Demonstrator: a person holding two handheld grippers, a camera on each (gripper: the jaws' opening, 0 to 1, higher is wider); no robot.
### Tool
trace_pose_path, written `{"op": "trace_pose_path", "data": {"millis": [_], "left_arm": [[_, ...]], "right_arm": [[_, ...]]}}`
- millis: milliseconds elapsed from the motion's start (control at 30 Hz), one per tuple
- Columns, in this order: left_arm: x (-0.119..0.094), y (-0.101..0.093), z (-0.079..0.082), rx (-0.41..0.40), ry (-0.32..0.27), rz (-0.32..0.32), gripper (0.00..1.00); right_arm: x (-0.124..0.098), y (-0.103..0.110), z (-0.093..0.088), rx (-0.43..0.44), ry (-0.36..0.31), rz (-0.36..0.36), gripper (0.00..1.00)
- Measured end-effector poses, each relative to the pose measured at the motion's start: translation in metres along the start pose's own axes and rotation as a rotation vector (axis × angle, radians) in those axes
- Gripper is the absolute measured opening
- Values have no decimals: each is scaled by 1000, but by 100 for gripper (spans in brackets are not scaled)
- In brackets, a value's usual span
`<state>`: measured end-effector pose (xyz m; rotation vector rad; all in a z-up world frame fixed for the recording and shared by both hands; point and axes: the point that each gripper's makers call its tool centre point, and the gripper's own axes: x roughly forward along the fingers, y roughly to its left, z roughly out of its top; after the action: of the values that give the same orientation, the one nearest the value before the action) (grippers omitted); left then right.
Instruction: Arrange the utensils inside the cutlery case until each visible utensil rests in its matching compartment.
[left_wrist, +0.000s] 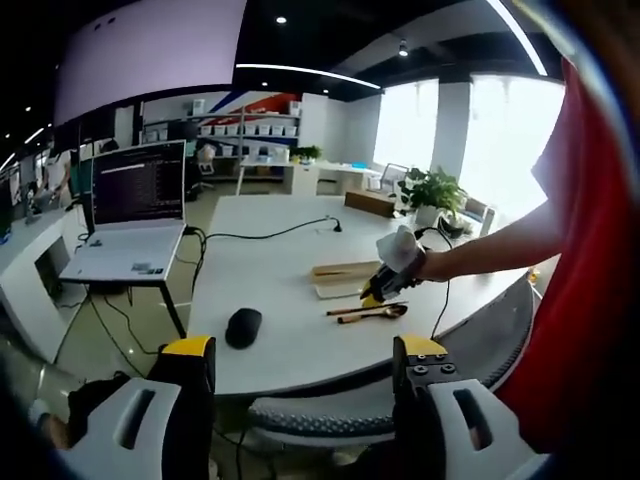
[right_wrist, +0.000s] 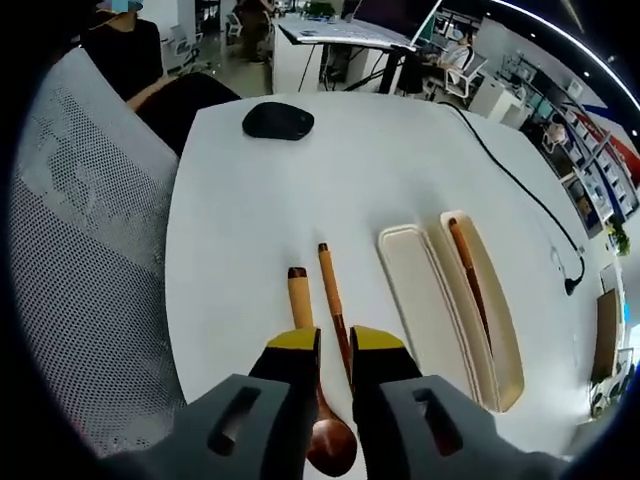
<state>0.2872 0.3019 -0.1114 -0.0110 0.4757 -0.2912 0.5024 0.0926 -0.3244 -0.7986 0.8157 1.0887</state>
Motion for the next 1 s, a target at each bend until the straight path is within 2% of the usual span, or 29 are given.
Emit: {"op": "trace_pose_path", "data": {"millis": [267, 433, 633, 867, 1000], "left_arm": [[-4, 2, 0, -11, -7, 16, 74], [-4, 1, -2, -13, -6, 18, 74], [-6, 2, -2, -18, -8, 25, 74], [-8, 4, -8, -2, 17, 37, 72], [-7, -2, -11, -19, 17, 12, 72]], "right_arm": [[12, -5, 4, 50, -14, 43, 9], [20, -7, 2, 26, 9, 53, 9], [20, -6, 6, 23, 5, 57, 9], [23, -7, 8, -10, 27, 64, 9], [26, -8, 6, -60, 60, 63, 9]]}}
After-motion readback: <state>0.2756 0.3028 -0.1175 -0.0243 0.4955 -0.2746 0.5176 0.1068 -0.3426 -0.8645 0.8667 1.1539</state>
